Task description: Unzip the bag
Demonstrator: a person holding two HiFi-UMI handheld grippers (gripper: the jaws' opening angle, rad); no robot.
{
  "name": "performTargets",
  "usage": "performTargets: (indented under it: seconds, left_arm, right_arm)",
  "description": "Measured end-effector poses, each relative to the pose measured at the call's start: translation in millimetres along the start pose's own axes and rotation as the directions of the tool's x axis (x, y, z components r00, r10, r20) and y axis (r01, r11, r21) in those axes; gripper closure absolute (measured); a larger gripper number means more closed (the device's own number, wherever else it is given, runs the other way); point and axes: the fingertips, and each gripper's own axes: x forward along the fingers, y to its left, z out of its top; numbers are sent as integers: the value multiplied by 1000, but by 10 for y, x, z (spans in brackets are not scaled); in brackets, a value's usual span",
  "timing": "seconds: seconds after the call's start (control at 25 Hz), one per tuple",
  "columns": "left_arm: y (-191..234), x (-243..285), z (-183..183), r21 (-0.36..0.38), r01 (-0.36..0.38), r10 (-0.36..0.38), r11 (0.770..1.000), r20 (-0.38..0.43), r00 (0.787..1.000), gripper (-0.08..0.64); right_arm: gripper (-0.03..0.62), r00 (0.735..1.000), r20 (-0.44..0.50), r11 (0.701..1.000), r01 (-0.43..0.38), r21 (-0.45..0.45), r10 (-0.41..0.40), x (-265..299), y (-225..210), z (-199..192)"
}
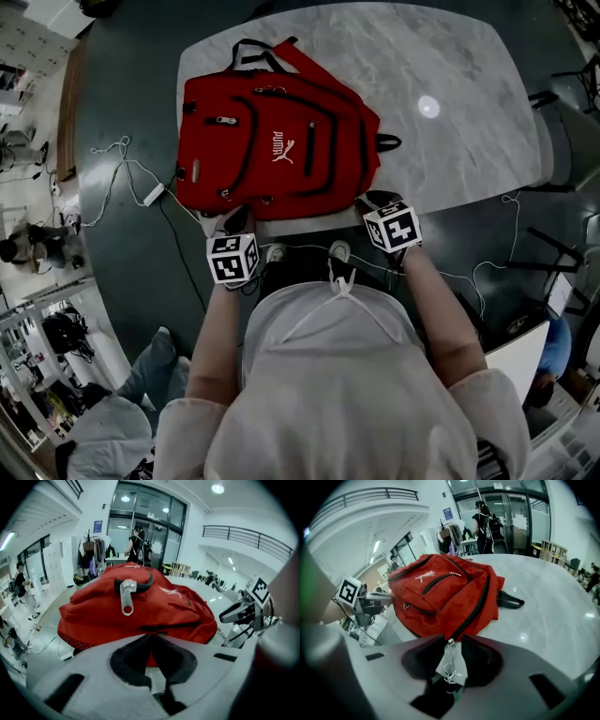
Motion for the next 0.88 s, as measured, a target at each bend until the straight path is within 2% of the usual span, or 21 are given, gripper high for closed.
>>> performTargets:
  seconds: [0.16, 0.28, 0.4, 0.6, 0.76, 0.88]
  left_arm:
    - [-241, -189, 346, 14, 84, -85, 996, 112, 990, 538]
    - [-416, -351, 721, 27, 140, -142, 990, 208, 968, 538]
    - [-601, -594, 1128, 43, 195, -199, 980, 306, 931, 538]
    - [-830, -980, 1864, 156, 225, -272, 962, 460, 845, 538]
    - [-949, -1244, 2310, 241, 223, -319, 945, 515, 796, 538]
    - [-1035, -1441, 2569, 296, 222, -355, 929, 545, 759, 538]
  right_arm:
    - [496, 988, 150, 999, 41, 27, -44, -213, 95, 363]
    - [528, 955, 287, 997, 61, 49, -73, -453, 220, 760]
    - [545, 914, 395, 996, 75, 49, -89, -736, 404, 1127]
    - [555, 831, 549, 996, 85, 36, -91, -1189, 686, 1681]
    - [563, 741, 663, 993, 113, 30, -104, -1553, 876, 2010]
    - [565, 692, 714, 990, 144, 10, -107, -1752, 984, 2184]
